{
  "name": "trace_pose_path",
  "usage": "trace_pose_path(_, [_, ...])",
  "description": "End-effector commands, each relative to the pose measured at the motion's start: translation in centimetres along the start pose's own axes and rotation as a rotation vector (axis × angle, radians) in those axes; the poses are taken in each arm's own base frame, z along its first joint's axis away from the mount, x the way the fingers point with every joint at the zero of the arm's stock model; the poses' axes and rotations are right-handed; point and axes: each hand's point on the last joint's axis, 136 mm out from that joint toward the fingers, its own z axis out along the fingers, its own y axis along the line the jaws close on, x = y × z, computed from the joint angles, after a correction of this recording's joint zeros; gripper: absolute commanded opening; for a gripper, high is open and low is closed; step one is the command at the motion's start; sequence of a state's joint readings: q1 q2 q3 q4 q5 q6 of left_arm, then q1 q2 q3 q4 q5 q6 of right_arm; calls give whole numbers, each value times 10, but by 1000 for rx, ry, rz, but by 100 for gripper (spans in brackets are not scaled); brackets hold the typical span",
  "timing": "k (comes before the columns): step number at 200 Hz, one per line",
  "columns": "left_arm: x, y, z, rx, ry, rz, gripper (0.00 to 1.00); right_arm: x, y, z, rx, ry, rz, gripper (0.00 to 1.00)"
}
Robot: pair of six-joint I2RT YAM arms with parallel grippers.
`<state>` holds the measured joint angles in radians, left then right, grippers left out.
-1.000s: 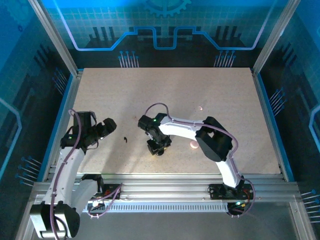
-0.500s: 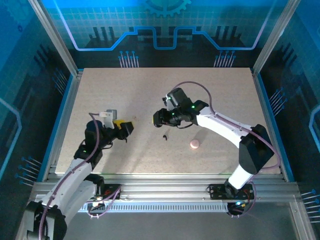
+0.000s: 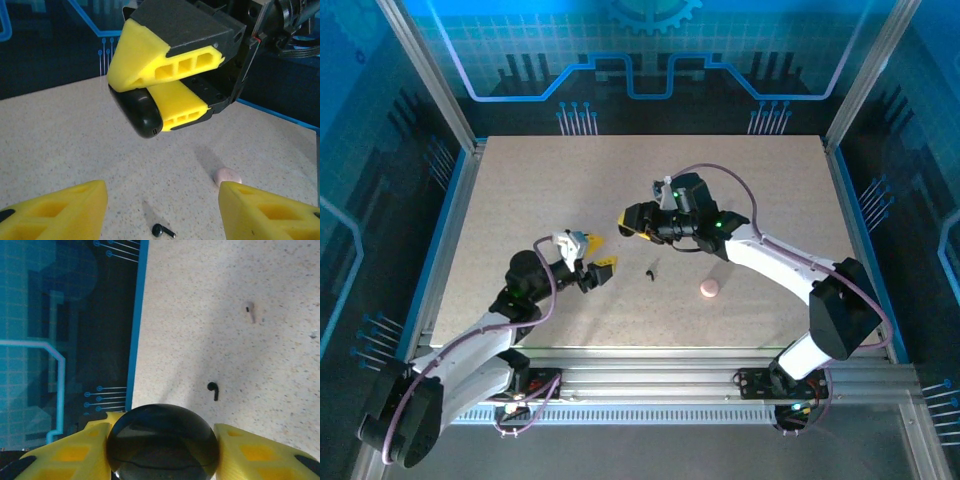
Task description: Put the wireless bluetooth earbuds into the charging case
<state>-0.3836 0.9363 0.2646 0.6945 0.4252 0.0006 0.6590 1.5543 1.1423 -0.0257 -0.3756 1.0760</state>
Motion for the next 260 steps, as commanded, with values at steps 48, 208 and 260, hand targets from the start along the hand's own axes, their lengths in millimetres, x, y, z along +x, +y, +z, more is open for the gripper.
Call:
trace_pose_path(48, [-24,2,8,-18,-119,76,58,9,40,4,-122,-21,-15,47])
trace_pose_path(208, [-49,14,5,-117,-247,-11,42,23,49,10,-127,-11,-35,47])
trace_pose_path(260, [-49,14,6,-116,-229,-29,33,23,53,9,-130,-9,-44,47])
